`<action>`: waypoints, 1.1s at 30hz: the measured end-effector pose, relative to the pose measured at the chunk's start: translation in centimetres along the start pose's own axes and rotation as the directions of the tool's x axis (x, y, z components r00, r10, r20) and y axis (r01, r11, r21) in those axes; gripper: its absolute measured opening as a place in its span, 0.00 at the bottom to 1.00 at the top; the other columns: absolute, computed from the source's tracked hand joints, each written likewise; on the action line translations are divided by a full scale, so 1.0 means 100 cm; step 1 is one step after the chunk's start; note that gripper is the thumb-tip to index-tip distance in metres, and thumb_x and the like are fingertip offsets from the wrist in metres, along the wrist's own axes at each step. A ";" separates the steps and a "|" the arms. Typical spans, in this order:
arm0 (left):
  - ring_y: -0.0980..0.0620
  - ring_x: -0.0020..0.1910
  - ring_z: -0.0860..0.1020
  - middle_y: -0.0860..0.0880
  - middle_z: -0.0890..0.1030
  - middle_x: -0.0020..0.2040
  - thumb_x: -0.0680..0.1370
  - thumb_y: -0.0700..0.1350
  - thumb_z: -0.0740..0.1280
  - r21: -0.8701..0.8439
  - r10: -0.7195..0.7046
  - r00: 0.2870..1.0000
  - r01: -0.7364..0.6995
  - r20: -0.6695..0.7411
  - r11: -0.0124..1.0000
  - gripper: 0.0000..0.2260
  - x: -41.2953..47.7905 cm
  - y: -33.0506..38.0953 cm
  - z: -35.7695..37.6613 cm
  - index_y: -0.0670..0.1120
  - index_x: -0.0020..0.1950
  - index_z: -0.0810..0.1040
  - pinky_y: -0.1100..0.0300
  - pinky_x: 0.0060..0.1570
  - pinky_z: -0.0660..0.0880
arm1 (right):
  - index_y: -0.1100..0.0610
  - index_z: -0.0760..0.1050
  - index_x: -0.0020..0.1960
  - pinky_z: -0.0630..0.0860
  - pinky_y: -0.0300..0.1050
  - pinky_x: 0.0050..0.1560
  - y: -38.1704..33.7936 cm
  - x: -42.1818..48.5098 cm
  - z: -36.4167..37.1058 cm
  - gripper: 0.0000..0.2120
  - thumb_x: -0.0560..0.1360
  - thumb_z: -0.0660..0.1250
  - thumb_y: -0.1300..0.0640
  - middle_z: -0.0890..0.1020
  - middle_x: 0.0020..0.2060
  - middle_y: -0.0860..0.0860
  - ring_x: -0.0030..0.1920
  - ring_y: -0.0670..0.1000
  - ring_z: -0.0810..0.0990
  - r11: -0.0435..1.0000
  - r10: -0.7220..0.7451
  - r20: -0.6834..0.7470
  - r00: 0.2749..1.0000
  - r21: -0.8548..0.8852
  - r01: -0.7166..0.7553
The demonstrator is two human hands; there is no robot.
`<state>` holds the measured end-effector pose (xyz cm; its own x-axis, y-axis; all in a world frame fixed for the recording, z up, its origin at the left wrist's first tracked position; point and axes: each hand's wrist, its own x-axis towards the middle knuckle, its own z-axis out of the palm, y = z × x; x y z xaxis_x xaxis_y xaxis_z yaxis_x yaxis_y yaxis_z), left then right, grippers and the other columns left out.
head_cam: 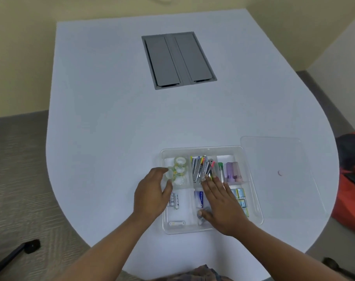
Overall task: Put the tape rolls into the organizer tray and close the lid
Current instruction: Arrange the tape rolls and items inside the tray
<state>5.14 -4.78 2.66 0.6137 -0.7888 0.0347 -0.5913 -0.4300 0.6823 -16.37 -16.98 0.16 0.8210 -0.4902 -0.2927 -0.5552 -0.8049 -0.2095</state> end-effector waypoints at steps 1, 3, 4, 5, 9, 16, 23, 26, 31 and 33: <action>0.55 0.48 0.80 0.57 0.80 0.56 0.75 0.50 0.66 0.029 0.019 1.000 -0.019 0.020 0.999 0.14 0.006 0.009 0.002 0.54 0.60 0.75 0.63 0.42 0.71 | 0.51 0.38 0.80 0.39 0.53 0.78 0.003 -0.001 0.001 0.42 0.76 0.55 0.34 0.39 0.78 0.47 0.79 0.52 0.37 1.000 0.001 -0.002 1.000 0.008 -0.001; 0.53 0.47 0.81 0.56 0.81 0.54 0.75 0.52 0.66 0.114 0.013 0.996 -0.023 0.086 0.993 0.14 0.018 0.024 0.005 0.54 0.60 0.75 0.64 0.41 0.68 | 0.52 0.42 0.80 0.40 0.53 0.77 0.006 -0.002 0.003 0.44 0.75 0.59 0.36 0.42 0.79 0.48 0.79 0.53 0.39 0.999 -0.002 -0.030 1.000 0.046 0.004; 0.52 0.47 0.81 0.55 0.82 0.52 0.74 0.52 0.65 0.185 -0.009 0.992 -0.014 0.123 0.983 0.14 0.024 0.029 0.007 0.54 0.60 0.75 0.63 0.40 0.68 | 0.52 0.43 0.80 0.40 0.53 0.77 0.006 -0.002 0.004 0.44 0.74 0.60 0.37 0.43 0.79 0.48 0.79 0.53 0.40 0.998 -0.011 -0.039 0.999 0.061 0.014; 0.50 0.48 0.80 0.54 0.82 0.51 0.74 0.52 0.65 0.256 -0.052 0.985 0.009 0.163 0.967 0.14 0.031 0.034 0.010 0.54 0.59 0.75 0.62 0.39 0.68 | 0.51 0.43 0.80 0.39 0.52 0.77 0.006 -0.002 0.004 0.43 0.74 0.61 0.38 0.43 0.79 0.48 0.79 0.53 0.39 0.997 -0.025 -0.039 0.999 0.071 0.028; 0.44 0.48 0.79 0.48 0.81 0.49 0.72 0.51 0.66 0.509 -0.297 0.928 0.147 0.227 0.848 0.11 0.047 0.050 0.022 0.49 0.52 0.74 0.58 0.38 0.68 | 0.50 0.44 0.80 0.37 0.50 0.77 0.008 0.000 0.005 0.44 0.73 0.65 0.43 0.44 0.79 0.46 0.79 0.51 0.39 0.989 -0.031 -0.052 0.998 0.143 0.038; 0.45 0.44 0.79 0.48 0.82 0.46 0.70 0.43 0.67 0.528 -0.385 0.911 0.258 0.147 0.809 0.10 0.051 0.050 0.036 0.48 0.51 0.76 0.57 0.37 0.71 | 0.50 0.46 0.80 0.35 0.48 0.77 0.015 0.000 0.006 0.44 0.72 0.66 0.46 0.44 0.79 0.44 0.78 0.47 0.37 0.974 -0.059 -0.070 0.996 0.214 0.073; 0.48 0.44 0.80 0.56 0.83 0.48 0.71 0.42 0.65 0.433 -0.121 0.971 0.021 0.205 0.901 0.13 0.064 0.038 0.027 0.53 0.54 0.75 0.57 0.41 0.75 | 0.49 0.47 0.80 0.36 0.48 0.77 0.014 -0.002 0.010 0.43 0.72 0.66 0.46 0.46 0.80 0.44 0.79 0.49 0.40 0.974 -0.043 -0.086 0.995 0.218 0.061; 0.46 0.45 0.80 0.53 0.84 0.48 0.71 0.39 0.62 0.472 -0.072 0.959 -0.070 0.275 0.879 0.14 0.079 0.033 0.029 0.53 0.54 0.76 0.55 0.43 0.76 | 0.50 0.47 0.80 0.39 0.48 0.77 0.013 -0.003 0.010 0.43 0.72 0.65 0.46 0.48 0.80 0.45 0.80 0.50 0.42 0.976 -0.030 -0.103 0.994 0.211 0.052; 0.45 0.47 0.80 0.52 0.83 0.48 0.72 0.39 0.61 0.446 -0.039 0.933 -0.135 0.359 0.885 0.15 0.090 0.025 0.039 0.52 0.56 0.75 0.57 0.41 0.74 | 0.51 0.48 0.80 0.44 0.51 0.78 0.010 -0.003 0.009 0.43 0.71 0.65 0.48 0.50 0.80 0.46 0.80 0.51 0.45 0.979 -0.026 -0.114 0.993 0.198 0.048; 0.46 0.46 0.80 0.52 0.83 0.47 0.72 0.46 0.63 0.411 0.011 0.932 -0.170 0.362 0.895 0.13 0.091 0.021 0.038 0.53 0.56 0.75 0.59 0.38 0.69 | 0.51 0.48 0.80 0.45 0.51 0.77 0.010 -0.003 0.008 0.43 0.71 0.65 0.48 0.50 0.80 0.46 0.80 0.51 0.45 0.979 -0.023 -0.116 0.993 0.197 0.045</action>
<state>7.51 -14.54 1.56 0.3761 -0.8988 -0.2250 -0.8491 -0.4315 0.3047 -17.26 -17.36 -0.71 0.8433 -0.5073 -0.1776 -0.5327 -0.7447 -0.4021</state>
